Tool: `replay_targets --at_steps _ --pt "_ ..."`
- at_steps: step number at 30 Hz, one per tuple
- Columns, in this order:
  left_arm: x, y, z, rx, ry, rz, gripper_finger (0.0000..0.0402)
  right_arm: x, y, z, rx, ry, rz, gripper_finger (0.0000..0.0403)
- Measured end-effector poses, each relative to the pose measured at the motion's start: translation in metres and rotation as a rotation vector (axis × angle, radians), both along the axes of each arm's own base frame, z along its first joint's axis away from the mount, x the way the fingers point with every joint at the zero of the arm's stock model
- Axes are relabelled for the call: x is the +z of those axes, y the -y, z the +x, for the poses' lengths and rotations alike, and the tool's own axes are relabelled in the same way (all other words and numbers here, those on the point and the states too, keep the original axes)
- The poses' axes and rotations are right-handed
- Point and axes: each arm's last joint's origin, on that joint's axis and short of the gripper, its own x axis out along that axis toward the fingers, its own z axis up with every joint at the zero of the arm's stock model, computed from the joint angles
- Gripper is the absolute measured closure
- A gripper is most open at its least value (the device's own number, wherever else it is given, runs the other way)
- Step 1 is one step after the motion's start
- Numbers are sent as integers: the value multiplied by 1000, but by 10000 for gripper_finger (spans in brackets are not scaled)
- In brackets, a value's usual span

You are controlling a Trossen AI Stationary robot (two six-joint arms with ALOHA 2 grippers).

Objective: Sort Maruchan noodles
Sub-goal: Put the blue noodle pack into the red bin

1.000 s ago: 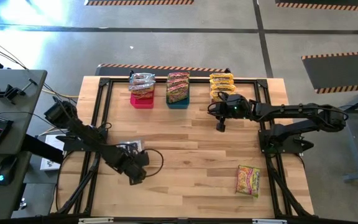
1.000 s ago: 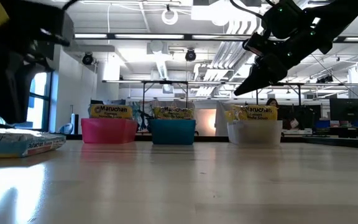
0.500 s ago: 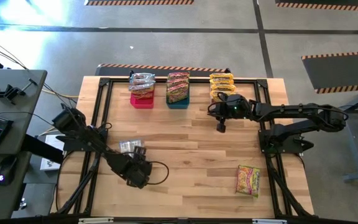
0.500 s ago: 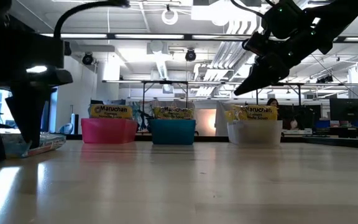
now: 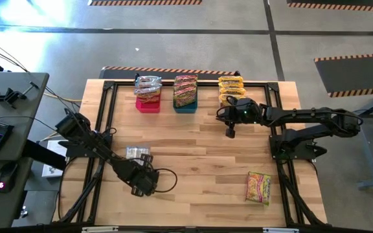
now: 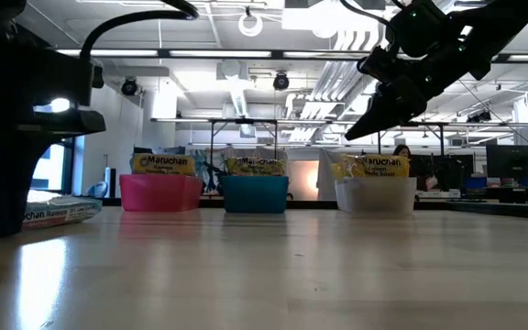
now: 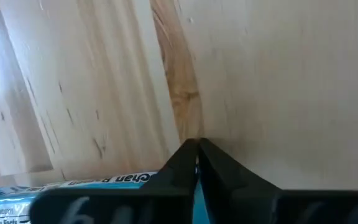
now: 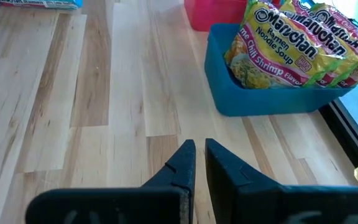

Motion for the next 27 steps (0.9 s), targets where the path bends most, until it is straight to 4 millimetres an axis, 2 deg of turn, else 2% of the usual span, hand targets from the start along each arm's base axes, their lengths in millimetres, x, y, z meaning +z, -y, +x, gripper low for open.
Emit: replay_targets --at_steps 7,17,20,24,27 --pt "12 1 2 -7 -34 5 400 0 0 0 15 3 9 385" --pt "59 -14 3 70 113 -90 401 0 -1 1 44 13 25 385" --pt "76 -21 0 99 190 -100 401 0 -4 2 134 26 71 385" --pt "93 -29 -4 131 266 -116 401 -6 -13 16 252 70 84 372" --pt "100 -33 -6 146 301 -124 401 -16 -22 34 315 116 68 337"
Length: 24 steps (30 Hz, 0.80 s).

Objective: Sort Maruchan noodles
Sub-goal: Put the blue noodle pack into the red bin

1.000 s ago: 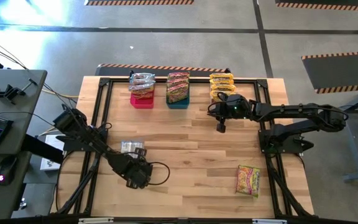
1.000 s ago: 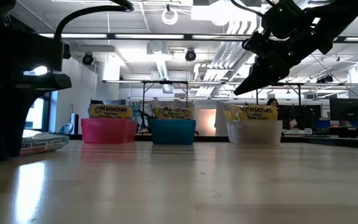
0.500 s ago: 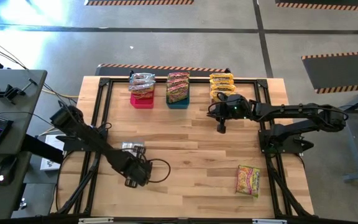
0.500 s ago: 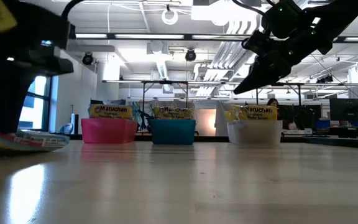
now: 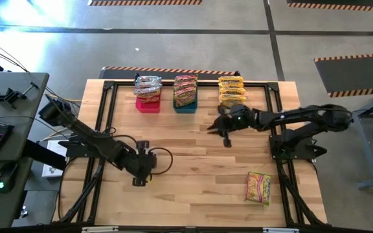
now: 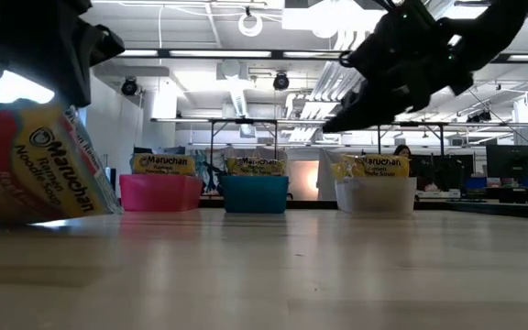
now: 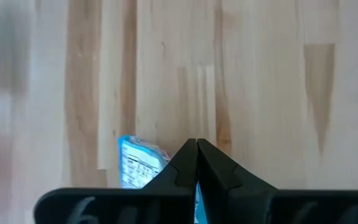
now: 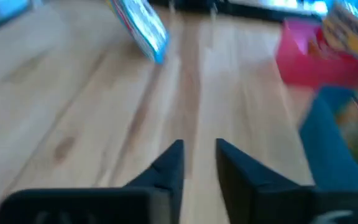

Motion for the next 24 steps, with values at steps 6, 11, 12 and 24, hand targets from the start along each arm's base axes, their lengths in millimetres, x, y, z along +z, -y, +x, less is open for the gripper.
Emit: replay_targets --at_steps 6,11,12,24 --pt "7 -4 -1 20 38 9 401 -26 -14 37 72 163 114 242" --pt "8 -9 0 39 47 17 401 -49 -23 78 108 155 201 185" --pt "8 -10 1 39 47 23 401 -54 -27 87 119 145 204 177" --pt "13 -27 13 104 127 44 401 -70 -33 170 182 186 254 164"
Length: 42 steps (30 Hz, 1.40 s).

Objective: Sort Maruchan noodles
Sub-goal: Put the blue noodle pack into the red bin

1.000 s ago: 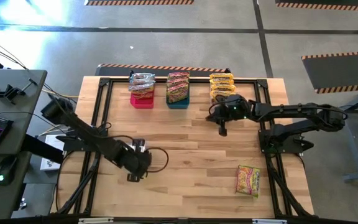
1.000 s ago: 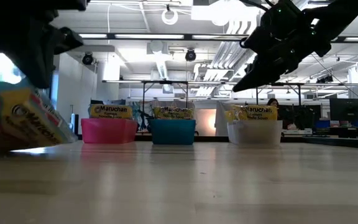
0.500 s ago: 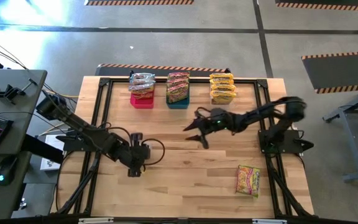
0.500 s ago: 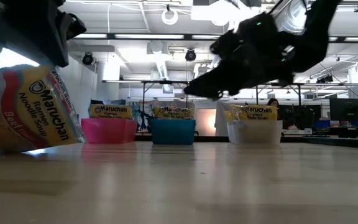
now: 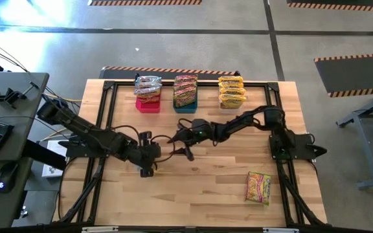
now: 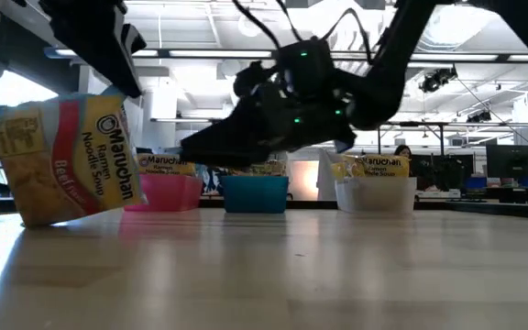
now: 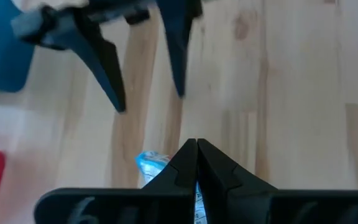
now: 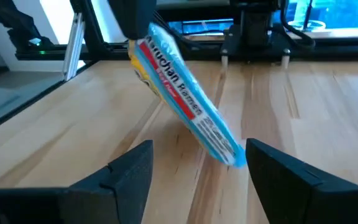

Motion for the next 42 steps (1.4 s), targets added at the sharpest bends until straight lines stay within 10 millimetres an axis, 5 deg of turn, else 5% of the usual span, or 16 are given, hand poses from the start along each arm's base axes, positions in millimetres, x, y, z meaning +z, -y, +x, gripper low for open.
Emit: replay_targets --at_steps 15,33,42 --pt "12 -11 3 24 87 26 401 -3 -3 53 128 114 -64 164" --pt "15 -8 8 -28 136 -9 401 6 -9 52 335 235 -117 164" --pt "18 -10 7 26 163 5 401 -1 -8 51 326 107 -16 180"
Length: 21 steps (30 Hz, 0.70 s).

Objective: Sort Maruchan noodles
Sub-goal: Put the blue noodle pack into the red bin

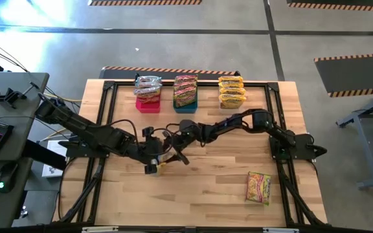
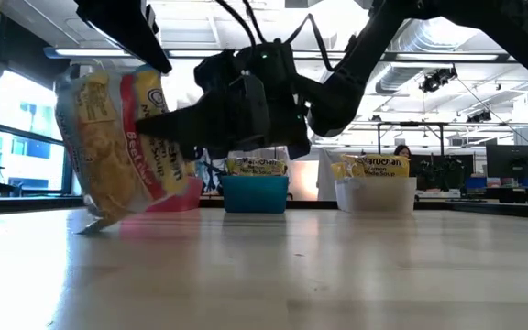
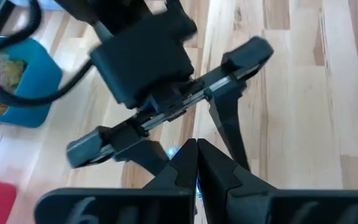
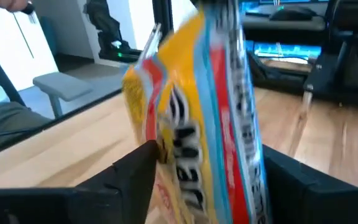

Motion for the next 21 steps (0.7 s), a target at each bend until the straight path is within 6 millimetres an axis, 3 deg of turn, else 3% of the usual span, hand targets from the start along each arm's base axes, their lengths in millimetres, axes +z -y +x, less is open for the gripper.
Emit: replay_targets --at_steps 14,18,21 --pt "22 -7 -26 170 102 -51 381 -5 27 -4 24 -119 93 281" --pt "10 -9 -40 242 132 -72 352 0 40 -7 11 -153 105 303" --pt "-12 -11 -51 295 169 -132 330 10 48 -12 0 -188 91 308"
